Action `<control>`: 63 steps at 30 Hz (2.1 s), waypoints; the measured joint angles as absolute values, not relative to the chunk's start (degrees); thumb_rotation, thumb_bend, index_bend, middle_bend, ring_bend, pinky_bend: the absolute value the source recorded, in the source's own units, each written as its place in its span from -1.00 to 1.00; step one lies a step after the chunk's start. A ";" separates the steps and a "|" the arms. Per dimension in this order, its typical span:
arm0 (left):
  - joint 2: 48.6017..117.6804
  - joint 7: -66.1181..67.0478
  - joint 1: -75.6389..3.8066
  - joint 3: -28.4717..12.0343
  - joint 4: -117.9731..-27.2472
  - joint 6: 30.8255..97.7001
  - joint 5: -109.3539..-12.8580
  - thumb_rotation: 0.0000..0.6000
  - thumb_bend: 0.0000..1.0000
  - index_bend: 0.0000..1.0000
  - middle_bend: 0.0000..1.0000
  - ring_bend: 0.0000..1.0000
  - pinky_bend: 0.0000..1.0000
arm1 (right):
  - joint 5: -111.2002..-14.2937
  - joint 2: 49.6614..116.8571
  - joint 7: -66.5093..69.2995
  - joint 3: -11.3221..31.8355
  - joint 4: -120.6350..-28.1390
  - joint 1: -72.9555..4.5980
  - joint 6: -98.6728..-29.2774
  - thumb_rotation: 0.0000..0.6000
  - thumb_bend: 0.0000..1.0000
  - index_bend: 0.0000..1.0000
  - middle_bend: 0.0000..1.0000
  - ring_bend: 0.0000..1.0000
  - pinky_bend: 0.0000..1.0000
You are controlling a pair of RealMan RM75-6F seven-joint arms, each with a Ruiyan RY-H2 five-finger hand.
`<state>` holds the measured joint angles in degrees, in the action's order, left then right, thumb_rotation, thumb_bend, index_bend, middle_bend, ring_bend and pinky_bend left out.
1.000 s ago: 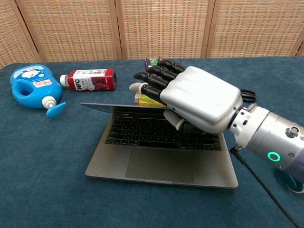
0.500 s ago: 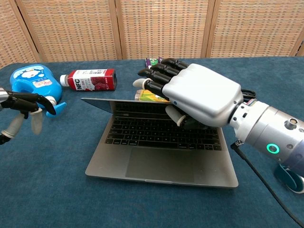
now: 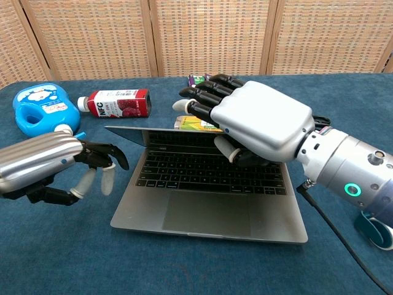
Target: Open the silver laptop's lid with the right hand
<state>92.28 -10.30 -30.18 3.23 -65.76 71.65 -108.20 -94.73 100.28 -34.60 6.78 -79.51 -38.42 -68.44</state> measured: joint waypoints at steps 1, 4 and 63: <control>93.27 -10.33 -30.70 3.28 -65.09 70.87 -107.92 1.00 0.59 0.11 -0.38 -0.24 -0.17 | -94.63 100.29 -34.50 6.77 -79.55 -38.43 -68.42 1.00 0.46 -0.83 -0.80 -0.98 -0.80; 95.54 -10.45 -31.84 3.43 -62.98 69.24 -107.18 1.00 0.59 0.12 -0.38 -0.24 -0.17 | -94.55 100.24 -34.39 6.70 -79.66 -38.48 -68.33 1.00 0.46 -0.83 -0.80 -0.98 -0.80; 104.99 -8.19 -34.84 8.31 -53.97 68.16 -102.46 1.00 0.59 0.13 -0.36 -0.22 -0.17 | -83.15 89.23 -30.84 14.63 -82.77 -38.76 -68.53 1.00 0.37 -0.83 -0.81 -0.98 -0.80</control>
<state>104.99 -8.19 -34.84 8.31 -53.97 68.16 -102.46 -83.15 89.23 -30.84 14.63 -82.77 -38.76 -68.53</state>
